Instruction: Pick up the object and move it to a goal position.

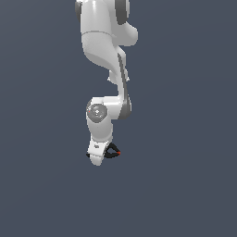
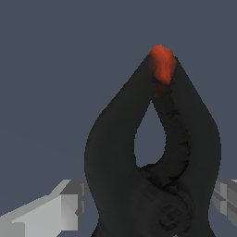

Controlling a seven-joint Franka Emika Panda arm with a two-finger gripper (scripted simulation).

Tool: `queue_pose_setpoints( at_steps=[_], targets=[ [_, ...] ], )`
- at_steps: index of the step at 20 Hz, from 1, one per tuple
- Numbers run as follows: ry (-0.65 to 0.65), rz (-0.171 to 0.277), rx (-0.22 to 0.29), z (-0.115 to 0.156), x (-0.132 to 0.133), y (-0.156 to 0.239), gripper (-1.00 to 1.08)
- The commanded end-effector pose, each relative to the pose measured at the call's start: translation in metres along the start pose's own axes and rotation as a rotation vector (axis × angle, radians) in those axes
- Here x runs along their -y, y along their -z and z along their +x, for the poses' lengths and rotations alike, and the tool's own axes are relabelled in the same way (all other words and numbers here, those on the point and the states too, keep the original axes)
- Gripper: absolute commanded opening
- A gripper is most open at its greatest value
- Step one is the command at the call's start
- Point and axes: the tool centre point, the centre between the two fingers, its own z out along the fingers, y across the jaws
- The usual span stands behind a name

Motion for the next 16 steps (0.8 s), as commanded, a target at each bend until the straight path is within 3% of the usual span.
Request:
queue_pose_setpoints(
  at_steps=[1, 2, 16],
  targets=[
    [0.002, 0.003, -0.001, 0.0013, 0.0010, -0.0039, 1.00],
    [0.002, 0.003, -0.001, 0.0013, 0.0010, -0.0039, -1.00],
    [0.001, 0.001, 0.000, 0.0005, 0.0001, 0.0025, -1.00]
  ],
)
